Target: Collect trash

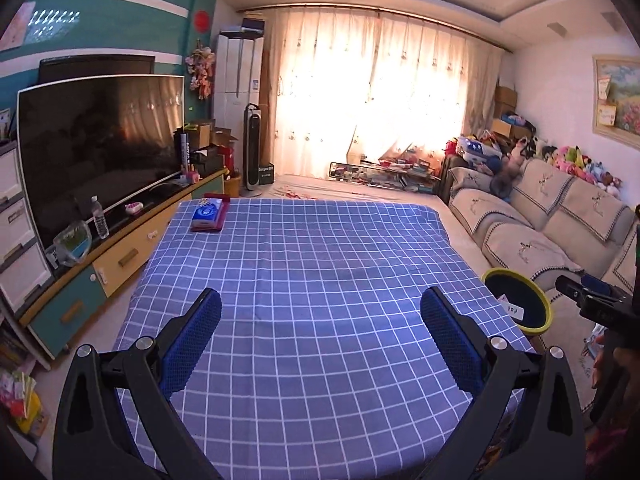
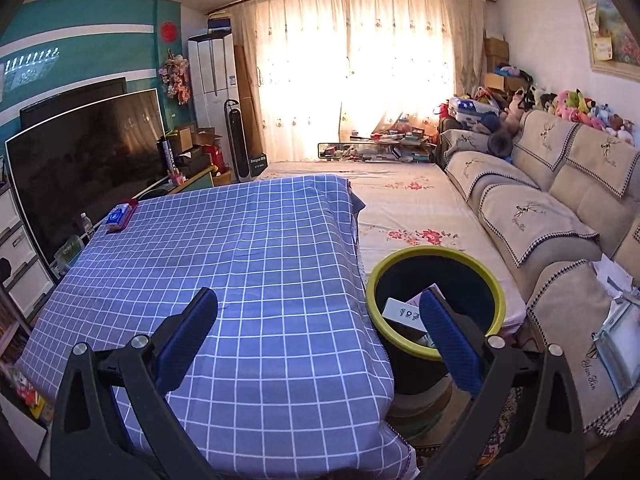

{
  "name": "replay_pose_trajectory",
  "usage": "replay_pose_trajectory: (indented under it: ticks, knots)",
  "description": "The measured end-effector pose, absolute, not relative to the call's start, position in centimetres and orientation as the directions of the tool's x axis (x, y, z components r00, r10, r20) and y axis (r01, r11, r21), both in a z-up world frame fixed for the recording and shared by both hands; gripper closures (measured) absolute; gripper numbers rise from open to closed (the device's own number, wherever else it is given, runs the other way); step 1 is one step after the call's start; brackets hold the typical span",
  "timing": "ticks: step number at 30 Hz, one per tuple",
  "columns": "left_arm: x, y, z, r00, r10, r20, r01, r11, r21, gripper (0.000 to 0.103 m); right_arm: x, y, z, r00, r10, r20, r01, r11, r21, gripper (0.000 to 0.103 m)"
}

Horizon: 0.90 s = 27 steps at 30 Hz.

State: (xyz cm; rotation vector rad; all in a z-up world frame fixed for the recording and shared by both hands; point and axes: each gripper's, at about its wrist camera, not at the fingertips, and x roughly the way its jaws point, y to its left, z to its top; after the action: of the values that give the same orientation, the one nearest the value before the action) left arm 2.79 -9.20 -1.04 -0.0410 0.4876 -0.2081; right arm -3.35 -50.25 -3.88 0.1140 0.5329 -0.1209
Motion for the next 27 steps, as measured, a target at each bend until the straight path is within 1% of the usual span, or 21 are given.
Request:
replay_pose_trajectory:
  ticks: [5, 11, 27]
  knots:
    - [0.5, -8.1, -1.2, 0.870, -0.198, -0.451, 0.176, 0.980, -0.090, 0.005, -4.9, -48.9, -3.6, 0.863, -0.074, -0.500, 0.123, 0.990, 0.065, 0.007]
    - [-0.6, -8.6, -1.0, 0.873, -0.200, -0.444, 0.175, 0.980, -0.095, 0.005, -5.8, -48.3, -3.0, 0.873, -0.068, -0.482, 0.112, 0.992, 0.063, 0.007]
    - [-0.2, -10.4, -0.2, 0.872, -0.215, -0.439, 0.197, 0.976, -0.087, 0.005, -6.0, -49.2, -2.8, 0.880, -0.070, -0.469, 0.121, 0.990, 0.079, 0.007]
